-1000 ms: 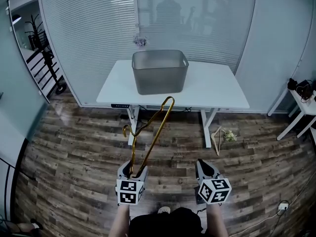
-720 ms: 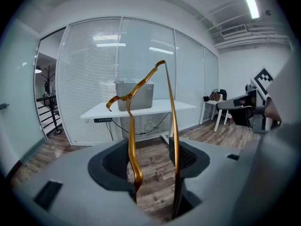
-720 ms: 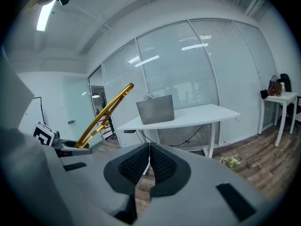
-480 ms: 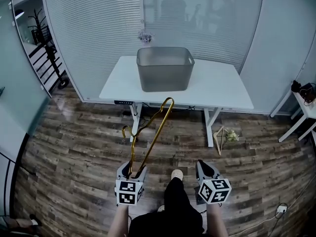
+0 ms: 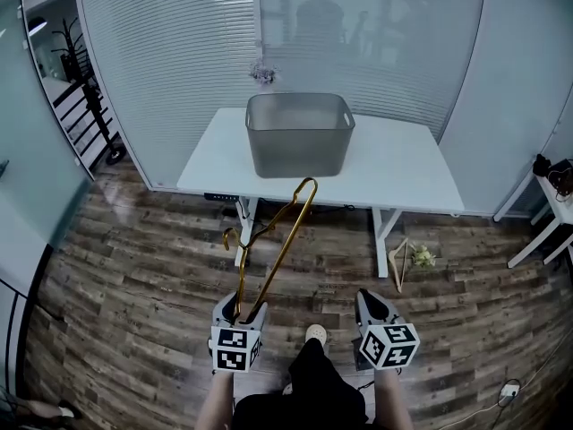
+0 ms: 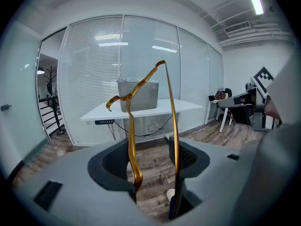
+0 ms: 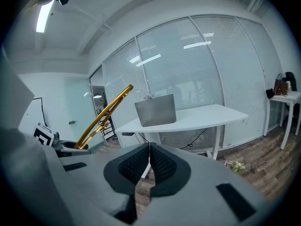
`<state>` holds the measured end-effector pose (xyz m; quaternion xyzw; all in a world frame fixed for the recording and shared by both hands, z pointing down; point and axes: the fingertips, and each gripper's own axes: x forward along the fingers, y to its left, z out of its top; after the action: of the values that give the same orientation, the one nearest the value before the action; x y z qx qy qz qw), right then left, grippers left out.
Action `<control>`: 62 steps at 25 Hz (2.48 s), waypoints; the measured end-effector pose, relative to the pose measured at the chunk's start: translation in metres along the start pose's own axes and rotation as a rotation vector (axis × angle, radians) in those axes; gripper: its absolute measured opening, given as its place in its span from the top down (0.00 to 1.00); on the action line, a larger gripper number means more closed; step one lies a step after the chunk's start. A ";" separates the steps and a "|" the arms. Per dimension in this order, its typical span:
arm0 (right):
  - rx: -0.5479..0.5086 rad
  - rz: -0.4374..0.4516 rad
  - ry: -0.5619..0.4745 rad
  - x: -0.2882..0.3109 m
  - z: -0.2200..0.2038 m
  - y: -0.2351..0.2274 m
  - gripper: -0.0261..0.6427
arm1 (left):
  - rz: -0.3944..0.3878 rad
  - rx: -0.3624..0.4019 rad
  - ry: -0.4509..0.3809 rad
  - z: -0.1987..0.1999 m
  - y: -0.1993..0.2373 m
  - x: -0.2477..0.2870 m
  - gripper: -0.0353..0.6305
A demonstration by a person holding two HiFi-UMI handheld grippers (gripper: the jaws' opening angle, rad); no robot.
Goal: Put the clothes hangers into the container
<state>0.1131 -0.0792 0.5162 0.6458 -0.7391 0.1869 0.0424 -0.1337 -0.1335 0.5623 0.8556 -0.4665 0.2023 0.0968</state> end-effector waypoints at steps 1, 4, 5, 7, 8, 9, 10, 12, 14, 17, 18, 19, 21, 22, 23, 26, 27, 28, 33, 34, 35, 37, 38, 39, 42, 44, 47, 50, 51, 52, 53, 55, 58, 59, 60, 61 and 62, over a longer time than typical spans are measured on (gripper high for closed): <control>-0.001 0.002 0.000 0.006 0.003 -0.004 0.92 | 0.001 0.000 -0.001 0.004 0.000 0.007 0.55; -0.007 0.008 0.003 0.026 0.015 -0.019 0.92 | 0.006 0.003 -0.002 0.017 0.002 0.030 0.55; -0.006 0.009 0.003 0.034 0.019 -0.024 0.92 | 0.009 0.003 -0.004 0.021 0.003 0.037 0.55; 0.004 0.014 -0.003 0.049 0.029 -0.032 0.92 | 0.016 0.004 -0.009 0.031 0.006 0.050 0.55; 0.009 0.022 -0.009 0.056 0.035 -0.035 0.92 | 0.021 0.005 -0.010 0.035 0.009 0.056 0.55; 0.010 0.032 -0.015 0.064 0.042 -0.037 0.92 | 0.027 0.004 -0.010 0.039 0.013 0.063 0.55; 0.005 0.042 -0.019 0.072 0.048 -0.039 0.92 | 0.034 0.004 -0.010 0.043 0.016 0.070 0.55; -0.004 0.054 -0.020 0.087 0.058 -0.045 0.92 | 0.046 0.002 -0.011 0.053 0.021 0.083 0.55; 0.004 0.060 -0.022 0.100 0.066 -0.052 0.92 | 0.056 0.002 -0.016 0.063 0.024 0.095 0.55; 0.017 0.075 -0.022 0.117 0.076 -0.060 0.92 | 0.066 -0.001 -0.020 0.074 0.028 0.111 0.55; 0.016 0.079 -0.020 0.122 0.079 -0.063 0.92 | 0.070 -0.001 -0.020 0.078 0.028 0.117 0.55; 0.014 0.082 -0.018 0.127 0.082 -0.066 0.92 | 0.072 -0.002 -0.021 0.082 0.029 0.122 0.55; 0.014 0.085 -0.018 0.138 0.088 -0.072 0.92 | 0.073 -0.002 -0.025 0.090 0.031 0.133 0.55; 0.015 0.087 -0.019 0.143 0.091 -0.073 0.92 | 0.074 -0.002 -0.026 0.093 0.032 0.138 0.55; 0.014 0.089 -0.019 0.148 0.093 -0.075 0.92 | 0.075 -0.001 -0.027 0.095 0.034 0.142 0.55; 0.012 0.098 -0.017 0.161 0.099 -0.081 0.92 | 0.083 -0.003 -0.029 0.103 0.038 0.155 0.55; 0.013 0.100 -0.017 0.166 0.101 -0.084 0.92 | 0.086 -0.006 -0.031 0.105 0.039 0.159 0.55; 0.013 0.102 -0.016 0.170 0.103 -0.087 0.92 | 0.088 -0.009 -0.031 0.108 0.040 0.164 0.55; 0.005 0.126 -0.004 0.192 0.109 -0.092 0.92 | 0.107 -0.015 -0.024 0.114 0.045 0.179 0.55; 0.003 0.131 -0.004 0.196 0.111 -0.092 0.92 | 0.113 -0.018 -0.024 0.114 0.048 0.181 0.55; 0.002 0.136 -0.003 0.200 0.113 -0.093 0.92 | 0.118 -0.022 -0.023 0.115 0.050 0.183 0.55; 0.001 0.146 -0.003 0.207 0.116 -0.094 0.92 | 0.129 -0.030 -0.022 0.117 0.053 0.188 0.55; -0.002 0.151 -0.003 0.209 0.118 -0.096 0.92 | 0.133 -0.031 -0.022 0.118 0.054 0.190 0.55; -0.005 0.155 -0.004 0.212 0.119 -0.097 0.92 | 0.138 -0.031 -0.022 0.119 0.055 0.193 0.55; -0.013 0.166 -0.009 0.222 0.125 -0.102 0.92 | 0.153 -0.025 -0.027 0.123 0.059 0.202 0.55; -0.019 0.176 -0.013 0.227 0.128 -0.106 0.92 | 0.155 -0.028 -0.038 0.128 0.057 0.206 0.55; -0.029 0.188 -0.021 0.234 0.131 -0.110 0.92 | 0.161 -0.025 -0.049 0.133 0.056 0.212 0.55; -0.036 0.202 -0.027 0.237 0.133 -0.108 0.92 | 0.169 -0.021 -0.044 0.130 0.056 0.213 0.55; -0.042 0.209 -0.031 0.236 0.135 -0.107 0.92 | 0.171 -0.016 -0.043 0.130 0.056 0.211 0.55; -0.047 0.214 -0.035 0.236 0.136 -0.105 0.92 | 0.173 -0.011 -0.043 0.130 0.056 0.210 0.55; -0.051 0.219 -0.038 0.235 0.137 -0.104 0.92 | 0.176 -0.006 -0.044 0.131 0.056 0.208 0.55; -0.050 0.223 -0.041 0.234 0.138 -0.104 0.92 | 0.181 0.001 -0.046 0.132 0.058 0.204 0.55; -0.055 0.233 -0.052 0.234 0.143 -0.101 0.92 | 0.197 0.013 -0.057 0.137 0.064 0.198 0.55; -0.063 0.239 -0.059 0.233 0.146 -0.098 0.92 | 0.205 0.017 -0.061 0.139 0.068 0.196 0.55; -0.072 0.245 -0.067 0.233 0.149 -0.097 0.92 | 0.212 0.018 -0.064 0.140 0.071 0.195 0.55; -0.079 0.248 -0.074 0.233 0.152 -0.096 0.92 | 0.217 0.017 -0.066 0.142 0.073 0.195 0.55; -0.083 0.249 -0.079 0.235 0.155 -0.097 0.92 | 0.222 0.016 -0.068 0.144 0.076 0.197 0.55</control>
<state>0.1966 -0.3600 0.4654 0.5536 -0.8217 0.1347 0.0163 -0.0651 -0.3752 0.5172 0.8058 -0.5597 0.1863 0.0512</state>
